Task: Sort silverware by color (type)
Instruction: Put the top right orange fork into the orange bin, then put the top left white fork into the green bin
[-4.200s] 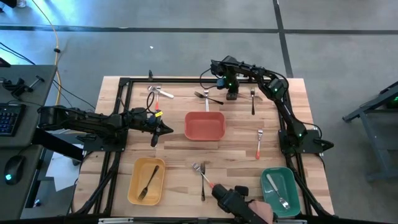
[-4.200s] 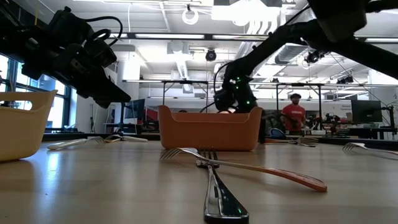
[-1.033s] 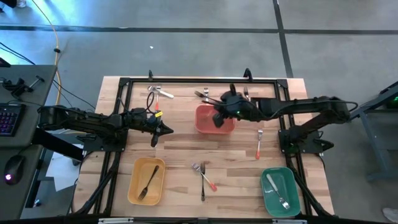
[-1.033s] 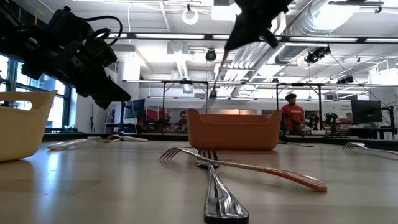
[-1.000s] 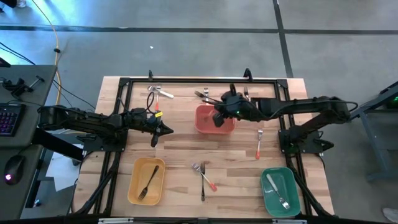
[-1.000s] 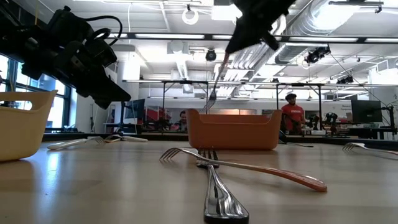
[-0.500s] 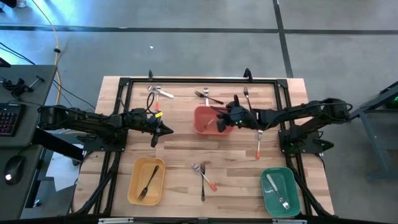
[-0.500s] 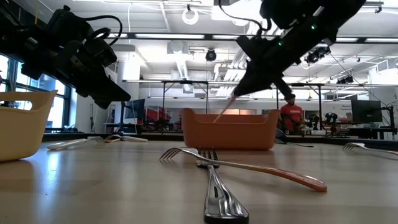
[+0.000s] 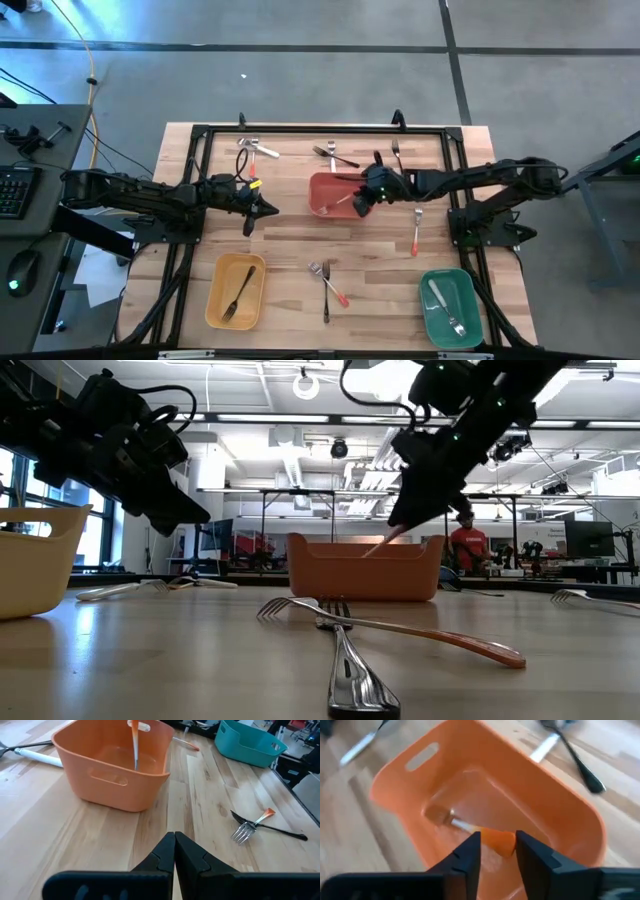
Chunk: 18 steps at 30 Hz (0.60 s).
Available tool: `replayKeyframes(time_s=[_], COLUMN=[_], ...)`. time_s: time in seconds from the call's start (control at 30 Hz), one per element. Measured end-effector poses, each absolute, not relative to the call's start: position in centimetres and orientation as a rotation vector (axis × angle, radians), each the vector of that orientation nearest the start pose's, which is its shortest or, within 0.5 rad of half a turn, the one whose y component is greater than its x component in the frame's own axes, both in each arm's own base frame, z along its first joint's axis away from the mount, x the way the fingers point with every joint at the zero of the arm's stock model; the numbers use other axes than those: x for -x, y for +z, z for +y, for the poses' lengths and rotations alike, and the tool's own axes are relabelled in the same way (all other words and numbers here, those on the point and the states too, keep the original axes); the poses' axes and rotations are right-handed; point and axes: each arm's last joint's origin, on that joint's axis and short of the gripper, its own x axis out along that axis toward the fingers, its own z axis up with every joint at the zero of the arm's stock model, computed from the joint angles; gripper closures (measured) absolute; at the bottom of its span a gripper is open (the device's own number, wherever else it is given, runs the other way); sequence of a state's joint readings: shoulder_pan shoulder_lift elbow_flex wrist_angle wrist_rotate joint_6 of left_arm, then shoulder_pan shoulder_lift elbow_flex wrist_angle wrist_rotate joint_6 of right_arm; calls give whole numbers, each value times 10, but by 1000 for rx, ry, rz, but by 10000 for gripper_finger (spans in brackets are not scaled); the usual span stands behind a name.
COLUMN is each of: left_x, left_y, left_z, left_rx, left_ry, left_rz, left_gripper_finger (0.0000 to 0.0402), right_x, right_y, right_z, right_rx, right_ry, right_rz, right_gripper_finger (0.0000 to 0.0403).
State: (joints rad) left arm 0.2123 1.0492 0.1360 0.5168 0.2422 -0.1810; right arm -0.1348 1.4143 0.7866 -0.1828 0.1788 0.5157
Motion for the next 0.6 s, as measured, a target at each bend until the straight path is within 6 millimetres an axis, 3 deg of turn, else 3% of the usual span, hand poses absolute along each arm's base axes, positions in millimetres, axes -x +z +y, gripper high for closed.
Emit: replayKeyframes(time_s=[0.17, 0.37, 0.5, 0.6], left_x=[-171, -172, -172, -172], left_y=[136, 138, 138, 138], left_z=[31, 31, 31, 31], left_rx=[246, 264, 266, 265], left_ry=[56, 58, 52, 60], left_rz=[405, 384, 386, 383], left_gripper_finger=[401, 401, 402, 402], right_x=[-287, -289, -286, -283], right_y=[230, 258, 262, 246], right_z=[-44, -44, -47, -52], right_rx=[-284, -75, -48, -72], right_ry=[-381, -295, -285, -284], right_rz=[742, 834, 849, 859], right_gripper_finger=[292, 378, 391, 393])
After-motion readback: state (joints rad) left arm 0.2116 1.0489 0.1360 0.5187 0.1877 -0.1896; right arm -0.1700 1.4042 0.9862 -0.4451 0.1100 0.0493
